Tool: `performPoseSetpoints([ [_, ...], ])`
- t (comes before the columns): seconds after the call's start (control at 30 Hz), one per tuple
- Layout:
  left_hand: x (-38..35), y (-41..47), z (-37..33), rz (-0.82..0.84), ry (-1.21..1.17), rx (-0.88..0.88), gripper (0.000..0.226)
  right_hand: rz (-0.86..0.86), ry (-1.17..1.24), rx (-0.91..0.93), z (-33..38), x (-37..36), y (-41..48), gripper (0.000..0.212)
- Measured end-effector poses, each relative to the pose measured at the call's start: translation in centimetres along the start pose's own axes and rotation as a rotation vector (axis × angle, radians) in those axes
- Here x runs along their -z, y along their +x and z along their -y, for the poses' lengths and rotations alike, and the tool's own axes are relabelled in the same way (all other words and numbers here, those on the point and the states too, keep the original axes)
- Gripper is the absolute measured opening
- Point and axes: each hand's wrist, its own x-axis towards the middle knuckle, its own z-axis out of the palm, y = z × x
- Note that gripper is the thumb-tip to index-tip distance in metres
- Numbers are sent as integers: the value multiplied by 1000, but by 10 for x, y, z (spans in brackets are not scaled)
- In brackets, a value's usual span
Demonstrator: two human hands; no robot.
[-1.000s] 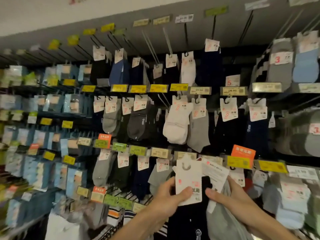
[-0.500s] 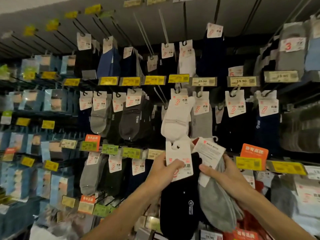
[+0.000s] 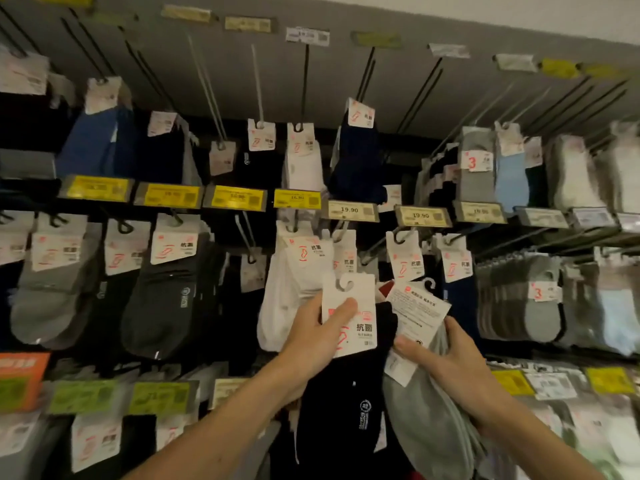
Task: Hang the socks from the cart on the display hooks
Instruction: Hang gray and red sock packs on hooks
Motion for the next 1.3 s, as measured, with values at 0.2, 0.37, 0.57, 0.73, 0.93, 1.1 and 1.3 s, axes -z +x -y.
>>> performPoseSetpoints([
  [0.2,-56,37,-7,90,-19,-11,12,-98,-71,59,3,69,21,82],
  [0.37,-110,60,-7,68,-33,4,16,-142,-116,137,-1,148,49,72],
  [0.57,-177,99,-22,-27,95,-85,24,-339,-168,243,-3,244,93,56],
  [0.73,-215,133,-33,-17,187,-212,28,-411,-223,229,-15,305,118,68],
  [0.93,-248,147,-37,-189,230,-171,40,-372,-136,225,-34,334,117,56],
  [1.1,-239,134,-32,-195,373,-148,32,-274,-120,187,-37,319,116,58],
  [1.3,-205,132,-46,-269,471,-288,28,-164,-50,190,-30,280,125,62],
])
